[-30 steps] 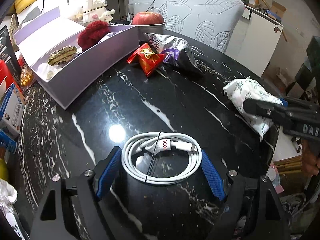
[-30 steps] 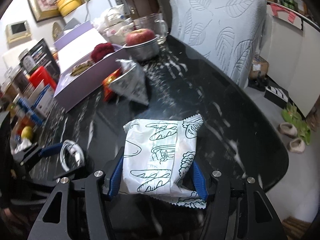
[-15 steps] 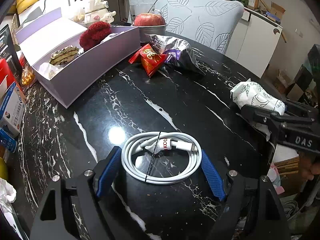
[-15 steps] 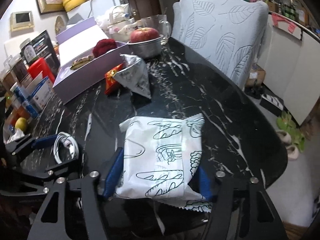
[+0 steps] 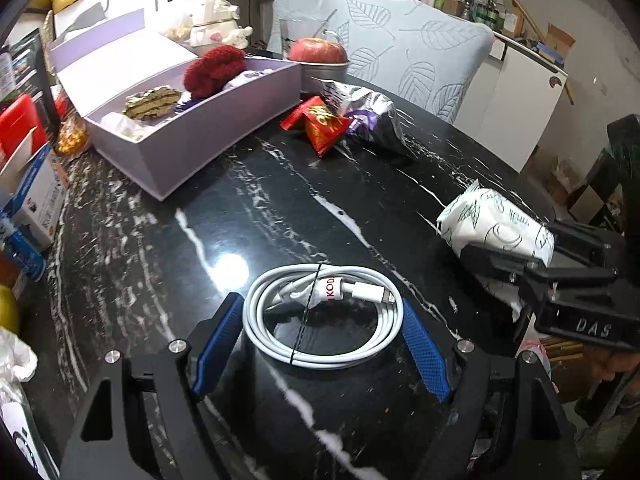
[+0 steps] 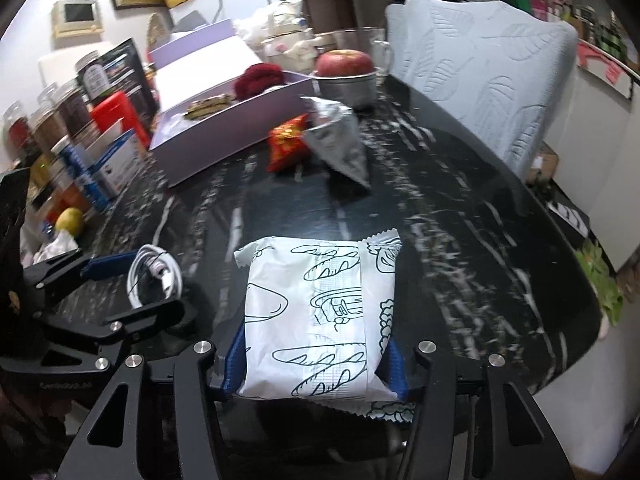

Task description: Organize soft objects

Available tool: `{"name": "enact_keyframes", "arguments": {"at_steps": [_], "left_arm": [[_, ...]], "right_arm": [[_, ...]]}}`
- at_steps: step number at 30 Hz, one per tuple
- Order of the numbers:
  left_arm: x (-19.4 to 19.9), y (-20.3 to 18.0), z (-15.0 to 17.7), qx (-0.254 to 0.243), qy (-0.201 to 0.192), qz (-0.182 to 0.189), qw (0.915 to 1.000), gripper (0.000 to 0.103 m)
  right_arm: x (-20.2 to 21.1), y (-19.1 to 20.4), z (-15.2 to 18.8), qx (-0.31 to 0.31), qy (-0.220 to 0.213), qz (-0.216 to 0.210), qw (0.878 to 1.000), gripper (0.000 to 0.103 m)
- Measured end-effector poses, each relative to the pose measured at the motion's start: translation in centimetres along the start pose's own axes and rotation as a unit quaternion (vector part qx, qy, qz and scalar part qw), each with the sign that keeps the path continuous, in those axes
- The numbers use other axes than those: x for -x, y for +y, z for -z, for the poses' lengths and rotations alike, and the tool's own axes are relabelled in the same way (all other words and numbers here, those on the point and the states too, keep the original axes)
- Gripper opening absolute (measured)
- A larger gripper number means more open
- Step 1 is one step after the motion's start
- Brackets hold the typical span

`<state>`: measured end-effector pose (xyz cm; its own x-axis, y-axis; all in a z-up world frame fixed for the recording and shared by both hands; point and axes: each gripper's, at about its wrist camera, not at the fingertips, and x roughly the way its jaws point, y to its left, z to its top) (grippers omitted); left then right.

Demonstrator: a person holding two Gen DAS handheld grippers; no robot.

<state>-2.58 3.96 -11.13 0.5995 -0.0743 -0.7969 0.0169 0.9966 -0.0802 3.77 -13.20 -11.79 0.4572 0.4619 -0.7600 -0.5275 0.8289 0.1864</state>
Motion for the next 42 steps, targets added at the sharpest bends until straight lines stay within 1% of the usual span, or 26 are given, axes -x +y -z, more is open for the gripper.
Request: {"name": "enact_keyframes", "arguments": {"at_steps": [8, 13, 22, 29, 33, 38, 42], "left_arm": [[2.2, 1.4, 0.9, 0.018, -0.02, -0.014, 0.9995, 0.079], [3.6, 2.4, 1.2, 0.027, -0.031, -0.031, 0.9987, 0.079], [6.4, 3.9, 1.8, 0.046, -0.054, -0.057, 0.9959, 0.079], [8.9, 4.2, 1.2, 0.047, -0.086, -0.066, 0.993, 0.079], [10.0, 4.5, 0.5, 0.051, -0.103, -0.059, 0.9916, 0.079], [11.6, 4.8, -1.2, 0.045, -0.133, -0.062, 0.9881, 0.079], [13.0, 4.9, -3.2, 0.035, -0.164, -0.071, 0.9833, 0.079]], "right_arm": [[0.1, 3.2, 0.4, 0.028, 0.005, -0.043, 0.999, 0.055], [0.0, 5.3, 0.5, 0.047, 0.006, -0.076, 0.996, 0.054], [0.4, 7.9, -0.2, 0.071, -0.003, -0.108, 0.992, 0.054], [2.3, 9.2, -1.3, 0.093, -0.032, -0.124, 0.987, 0.054], [3.5, 9.5, -2.1, 0.103, -0.05, -0.128, 0.985, 0.054], [5.2, 10.0, -3.8, 0.116, -0.078, -0.135, 0.981, 0.054], [6.4, 10.4, -5.7, 0.127, -0.105, -0.139, 0.977, 0.054]]}}
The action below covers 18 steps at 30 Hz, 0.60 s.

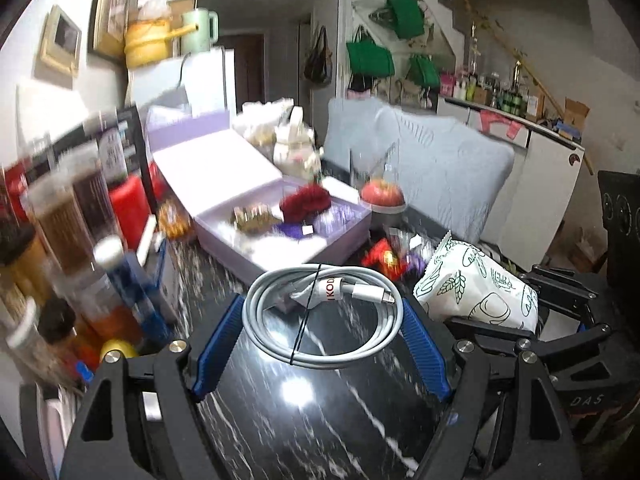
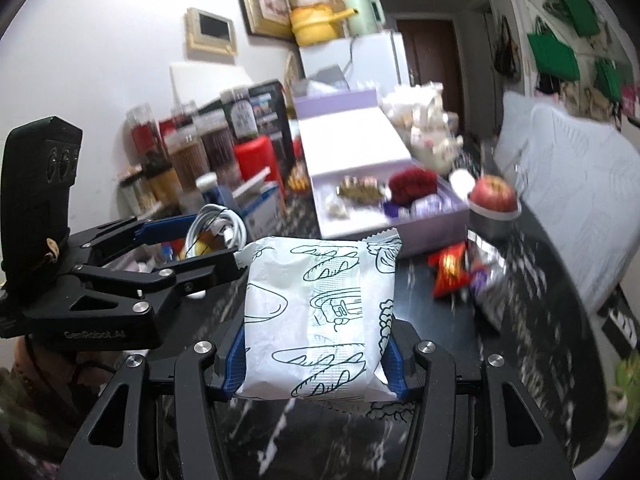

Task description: Organize soft objects

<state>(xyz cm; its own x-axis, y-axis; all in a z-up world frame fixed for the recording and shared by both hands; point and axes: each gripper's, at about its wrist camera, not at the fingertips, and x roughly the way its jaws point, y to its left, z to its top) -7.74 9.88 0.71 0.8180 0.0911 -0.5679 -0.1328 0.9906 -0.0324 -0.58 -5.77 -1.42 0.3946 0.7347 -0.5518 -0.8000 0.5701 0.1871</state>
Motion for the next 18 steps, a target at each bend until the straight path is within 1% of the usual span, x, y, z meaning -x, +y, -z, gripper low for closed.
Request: {"name": "enact_keyframes", "arguments": {"at_steps": [3, 8, 13, 18], "left_arm": [[0.4, 0.2, -1.7, -0.006, -0.024, -0.003, 0.9997, 0.079], [0.5, 0.9, -4.6, -0.012, -0.052, -0.004, 0.9986, 0.079], [-0.5, 1.5, -7.6, -0.019, -0.077, -0.01, 0.9968, 0.079], [-1.7, 2.2, -10.6, -0.026, -0.093, -0.01, 0.9952, 0.079]], "right_arm": [[0.4, -0.2, -1.8, 0.005, -0.02, -0.003, 1.0, 0.054], [0.2, -1.1, -5.0, 0.008, -0.042, -0.007, 0.999, 0.054], [-0.6, -2.1, -8.1, 0.016, -0.057, -0.003, 0.998, 0.054], [-1.8, -3.4, -12.0, 0.019, -0.073, 0.004, 0.997, 0.054]]}}
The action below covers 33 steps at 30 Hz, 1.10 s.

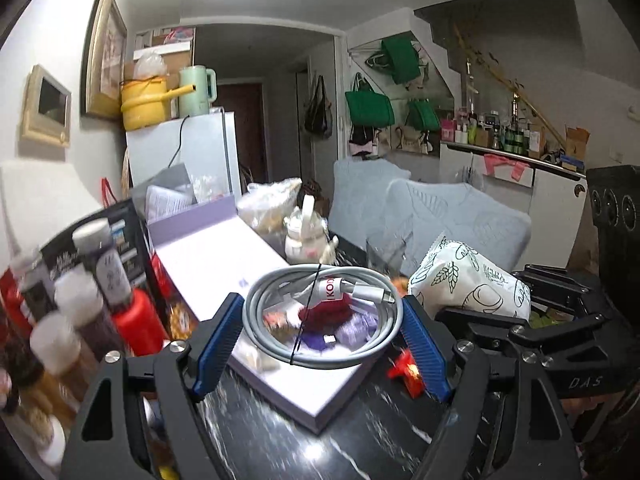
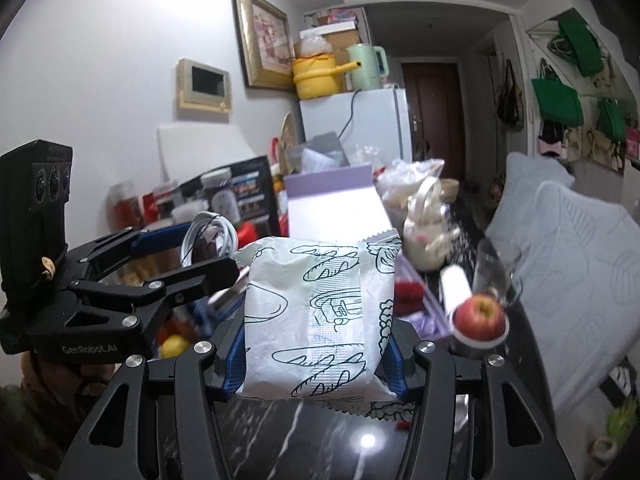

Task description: Organize soft objects

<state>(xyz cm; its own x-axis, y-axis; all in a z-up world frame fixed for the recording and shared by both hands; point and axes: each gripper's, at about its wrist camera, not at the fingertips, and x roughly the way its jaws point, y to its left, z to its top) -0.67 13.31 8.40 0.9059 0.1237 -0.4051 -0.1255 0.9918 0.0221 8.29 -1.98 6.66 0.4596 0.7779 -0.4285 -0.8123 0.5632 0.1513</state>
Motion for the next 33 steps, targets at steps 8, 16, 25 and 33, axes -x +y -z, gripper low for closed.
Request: {"name": "enact_keyframes", "arguments": {"at_steps": [8, 16, 25, 33], "left_arm": [[-4.1, 2.2, -3.7, 0.003, -0.013, -0.019, 0.9997, 0.079], [-10.1, 5.1, -5.5, 0.022, 0.017, -0.045, 0.9986, 0.079], [-16.5, 8.0, -5.2, 0.044, 0.077, -0.077, 0.993, 0.079], [-21.8, 9.0, -2.8, 0.047, 0.148, -0.083, 0.9844, 0.079]], "right_arm": [[-4.0, -2.1, -4.8, 0.001, -0.006, 0.015, 1.0, 0.054], [-9.0, -3.8, -8.1, 0.001, 0.01, 0.03, 0.999, 0.054], [-15.9, -6.2, -9.0, -0.009, 0.057, 0.048, 0.997, 0.054], [-21.4, -8.6, -6.6, -0.036, 0.118, 0.06, 0.99, 0.054]]}}
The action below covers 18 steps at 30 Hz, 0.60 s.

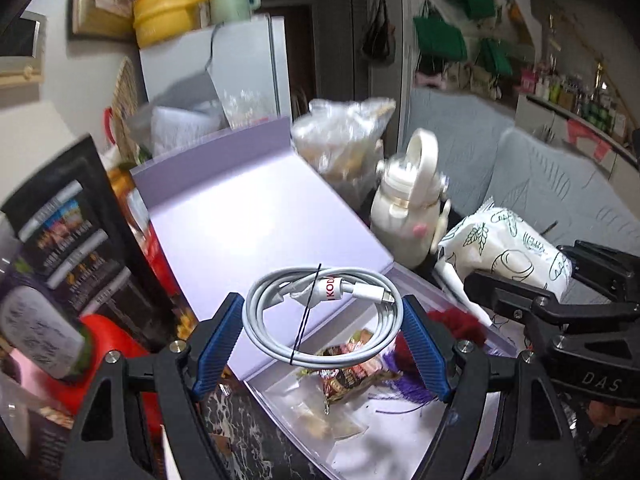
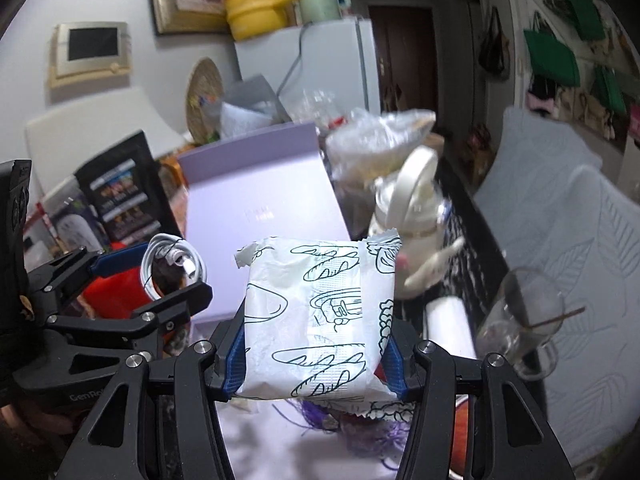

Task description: Organize soft objects

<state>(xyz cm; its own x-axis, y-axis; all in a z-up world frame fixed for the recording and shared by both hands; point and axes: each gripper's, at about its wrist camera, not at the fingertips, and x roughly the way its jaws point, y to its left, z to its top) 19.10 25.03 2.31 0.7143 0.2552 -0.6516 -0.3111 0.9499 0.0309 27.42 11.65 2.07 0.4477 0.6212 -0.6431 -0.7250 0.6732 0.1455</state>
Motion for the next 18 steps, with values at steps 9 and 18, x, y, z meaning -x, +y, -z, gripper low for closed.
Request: {"name": "enact_keyframes", "arguments": {"at_steps": [9, 18], "left_arm": [[-4.9, -0.4, 2.7, 0.006, 0.084, 0.001, 0.9964, 0.079], [-6.6, -0.5, 5.1, 0.013, 0.149, -0.011, 0.9886, 0.079]], "right_arm": [[-4.0, -1.4, 2.5, -0.015, 0.052, 0.016, 0.998, 0.054], [-5.8, -2.4, 5.1, -0.036, 0.083, 0.023, 0.996, 0.055]]}}
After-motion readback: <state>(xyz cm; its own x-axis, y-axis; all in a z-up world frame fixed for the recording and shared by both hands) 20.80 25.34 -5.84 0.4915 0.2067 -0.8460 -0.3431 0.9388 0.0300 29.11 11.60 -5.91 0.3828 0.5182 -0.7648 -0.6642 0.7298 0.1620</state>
